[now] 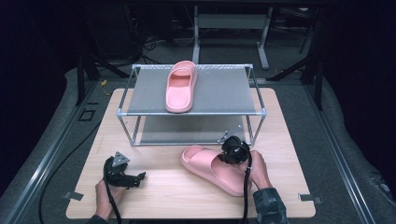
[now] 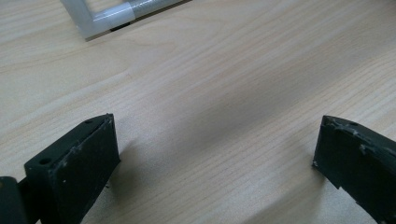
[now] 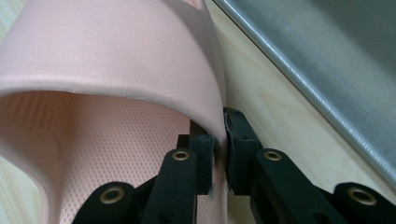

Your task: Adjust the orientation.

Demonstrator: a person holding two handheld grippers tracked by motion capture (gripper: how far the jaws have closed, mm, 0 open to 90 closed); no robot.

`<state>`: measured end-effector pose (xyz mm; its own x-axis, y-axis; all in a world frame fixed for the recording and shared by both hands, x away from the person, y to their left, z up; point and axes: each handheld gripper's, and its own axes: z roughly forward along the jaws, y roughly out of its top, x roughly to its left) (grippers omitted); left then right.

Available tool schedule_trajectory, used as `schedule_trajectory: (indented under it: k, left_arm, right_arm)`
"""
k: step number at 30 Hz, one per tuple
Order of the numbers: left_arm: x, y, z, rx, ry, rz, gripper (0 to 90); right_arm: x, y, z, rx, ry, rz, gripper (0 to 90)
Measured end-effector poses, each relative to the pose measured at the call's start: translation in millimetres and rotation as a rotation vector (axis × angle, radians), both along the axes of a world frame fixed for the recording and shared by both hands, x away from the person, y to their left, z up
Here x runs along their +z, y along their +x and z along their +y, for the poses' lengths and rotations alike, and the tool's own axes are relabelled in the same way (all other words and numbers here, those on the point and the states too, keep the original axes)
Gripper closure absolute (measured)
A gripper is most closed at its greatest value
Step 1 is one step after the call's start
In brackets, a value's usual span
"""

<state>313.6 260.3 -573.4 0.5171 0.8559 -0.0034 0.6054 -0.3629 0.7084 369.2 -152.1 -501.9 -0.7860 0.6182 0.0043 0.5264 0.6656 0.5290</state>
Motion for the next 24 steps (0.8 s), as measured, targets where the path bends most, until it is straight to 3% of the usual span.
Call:
schedule_trajectory:
  k: [8, 9, 10, 13, 14, 24]
  left_arm:
    - [0.0, 0.0, 0.0, 0.000, 0.000, 0.000, 0.0]
    - [0.0, 0.0, 0.0, 0.000, 0.000, 0.000, 0.0]
    - [0.0, 0.0, 0.0, 0.000, 0.000, 0.000, 0.0]
    - [0.0, 0.0, 0.0, 0.000, 0.001, 0.000, 0.0]
    - [0.0, -0.1, 0.0, 0.000, 0.000, 0.000, 0.0]
    - [0.0, -0.1, 0.0, 0.000, 0.000, 0.000, 0.0]
  right_arm:
    - [12.0, 5.2, 2.6, 0.079, -0.027, -0.034, 83.2]
    - [13.2, 5.9, 2.9, 0.097, -0.013, -0.023, 83.2]
    - [15.5, 5.9, 3.0, 0.100, -0.036, -0.046, 83.2]
    - [20.5, 7.7, 3.5, 0.143, -0.048, -0.031, 83.2]
    - [21.2, 7.7, 4.1, 0.140, -0.051, -0.052, 83.2]
    - [35.6, 10.5, 8.4, 0.212, -0.065, -0.057, 83.2]
